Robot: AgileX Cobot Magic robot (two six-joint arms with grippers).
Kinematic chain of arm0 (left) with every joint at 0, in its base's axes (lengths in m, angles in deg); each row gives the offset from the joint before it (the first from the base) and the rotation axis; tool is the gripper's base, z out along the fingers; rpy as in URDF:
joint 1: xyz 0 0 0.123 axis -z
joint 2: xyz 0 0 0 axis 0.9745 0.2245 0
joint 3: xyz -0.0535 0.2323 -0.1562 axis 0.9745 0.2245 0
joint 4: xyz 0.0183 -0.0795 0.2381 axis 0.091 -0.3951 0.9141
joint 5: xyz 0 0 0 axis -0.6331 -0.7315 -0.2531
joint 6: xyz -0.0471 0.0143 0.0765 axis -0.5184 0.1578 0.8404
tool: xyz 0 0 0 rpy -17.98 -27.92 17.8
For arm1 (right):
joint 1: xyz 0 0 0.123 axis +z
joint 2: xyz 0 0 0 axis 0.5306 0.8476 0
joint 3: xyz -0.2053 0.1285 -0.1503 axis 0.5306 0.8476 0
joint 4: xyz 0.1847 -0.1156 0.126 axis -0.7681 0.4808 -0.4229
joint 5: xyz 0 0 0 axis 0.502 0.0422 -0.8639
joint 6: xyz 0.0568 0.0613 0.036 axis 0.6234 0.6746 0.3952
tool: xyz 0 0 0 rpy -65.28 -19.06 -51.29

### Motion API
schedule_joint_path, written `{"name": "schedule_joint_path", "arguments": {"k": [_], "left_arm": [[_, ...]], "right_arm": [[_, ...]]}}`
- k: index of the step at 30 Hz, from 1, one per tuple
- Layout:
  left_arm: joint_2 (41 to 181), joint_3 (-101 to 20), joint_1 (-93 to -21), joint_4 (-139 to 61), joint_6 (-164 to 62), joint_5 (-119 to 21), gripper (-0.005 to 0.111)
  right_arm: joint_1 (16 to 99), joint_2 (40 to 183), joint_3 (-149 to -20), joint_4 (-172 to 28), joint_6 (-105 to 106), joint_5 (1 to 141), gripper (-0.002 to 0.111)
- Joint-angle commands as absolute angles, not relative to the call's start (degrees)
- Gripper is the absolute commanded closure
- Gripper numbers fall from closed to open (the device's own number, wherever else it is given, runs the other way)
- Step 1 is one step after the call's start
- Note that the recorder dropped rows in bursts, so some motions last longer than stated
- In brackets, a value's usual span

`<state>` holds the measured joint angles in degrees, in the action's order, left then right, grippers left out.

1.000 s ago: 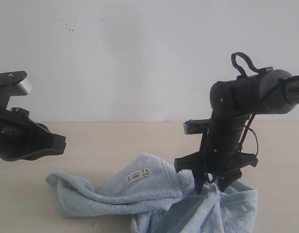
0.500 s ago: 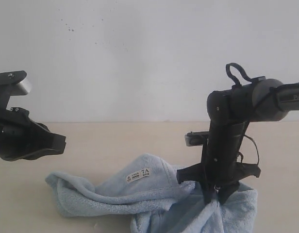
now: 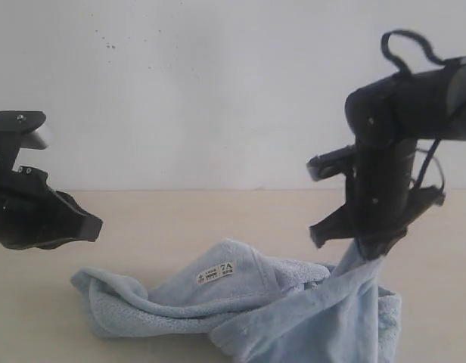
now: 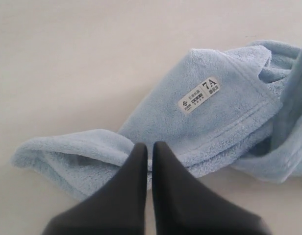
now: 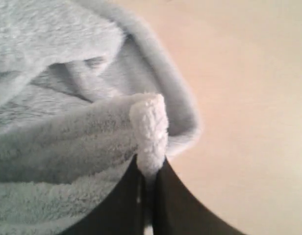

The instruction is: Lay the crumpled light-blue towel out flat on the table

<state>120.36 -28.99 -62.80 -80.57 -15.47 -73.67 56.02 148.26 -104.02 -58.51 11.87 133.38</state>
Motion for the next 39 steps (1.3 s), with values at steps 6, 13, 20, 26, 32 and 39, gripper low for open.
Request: {"name": "schedule_joint_path", "arguments": {"k": [6, 13, 20, 26, 32, 39], "left_arm": [[126.5, -29.3, -62.5, -81.1, -14.3, -72.8, 0.103], [129.9, -29.3, -62.5, -75.2, -13.9, -74.2, 0.103], [129.9, -29.3, -62.5, -75.2, -14.2, -75.2, 0.103], [131.0, -29.3, -62.5, -75.2, -13.0, -75.0, 0.103], [134.7, -27.8, -62.5, -75.2, -8.0, -76.2, 0.101], [135.7, -27.7, -62.5, -74.8, -4.2, -75.4, 0.055]], "right_arm": [[55.5, 131.4, -104.3, -33.3, 20.5, 140.0, 0.108], [49.9, 124.0, -104.3, -33.3, 21.6, 140.8, 0.108], [40.9, 123.8, -104.3, -37.8, 22.9, 139.9, 0.108], [37.2, 125.5, -103.5, -41.4, 21.4, 139.0, 0.108], [37.2, 125.7, -94.6, -38.0, 20.0, 134.4, 0.108], [37.2, 126.1, -92.2, -37.4, 21.3, 128.5, 0.108]]}}
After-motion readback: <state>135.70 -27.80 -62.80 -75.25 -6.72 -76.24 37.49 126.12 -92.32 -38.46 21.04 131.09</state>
